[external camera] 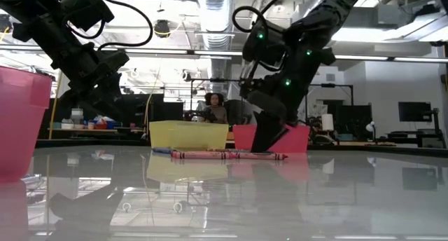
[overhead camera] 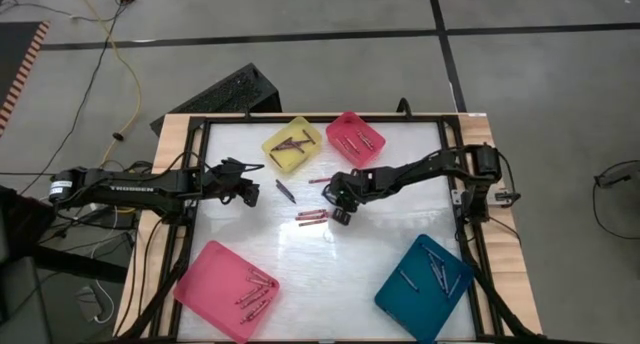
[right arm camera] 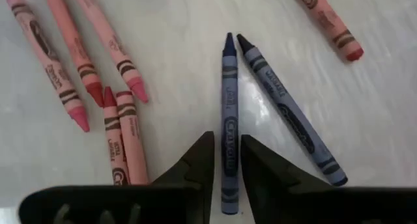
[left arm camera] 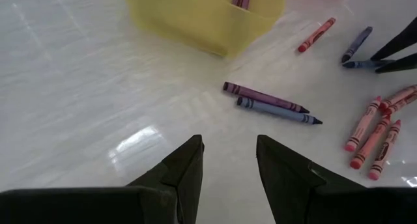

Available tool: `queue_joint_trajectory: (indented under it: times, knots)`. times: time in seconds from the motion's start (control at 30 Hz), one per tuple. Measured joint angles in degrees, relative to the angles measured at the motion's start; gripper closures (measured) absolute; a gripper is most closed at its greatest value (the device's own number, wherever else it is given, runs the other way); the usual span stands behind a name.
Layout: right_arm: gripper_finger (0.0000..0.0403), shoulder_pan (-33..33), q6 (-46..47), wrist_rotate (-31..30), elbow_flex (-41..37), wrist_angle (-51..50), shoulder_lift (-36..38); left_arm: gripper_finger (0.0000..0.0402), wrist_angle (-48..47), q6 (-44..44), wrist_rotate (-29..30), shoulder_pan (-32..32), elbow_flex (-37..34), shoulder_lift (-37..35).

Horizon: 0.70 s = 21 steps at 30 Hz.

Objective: Sort crayons
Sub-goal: Put the blue crayon into the blue bin

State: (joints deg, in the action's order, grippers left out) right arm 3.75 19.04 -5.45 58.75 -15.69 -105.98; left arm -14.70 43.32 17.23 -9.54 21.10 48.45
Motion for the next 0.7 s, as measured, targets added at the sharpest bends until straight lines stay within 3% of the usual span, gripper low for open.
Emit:
queue_joint_trajectory:
  times: [0.17,0.47,0.7]
  knots:
    - [0.0325,0.04,2.7,0.15,-0.01,-1.09,0.28,0.0269,0.0,0.0,0.32,0.0,0.0,0.0]
    - [0.0392,-0.68,6.68,0.07,-0.05,-1.45,0.21,0.0269,0.0,0.01,1.28,0.0,0.0,0.0]
    - [0.0398,-0.72,10.89,0.41,-0.16,-1.45,1.19,0.0269,-0.01,0.01,1.25,-0.01,-0.02,0.0]
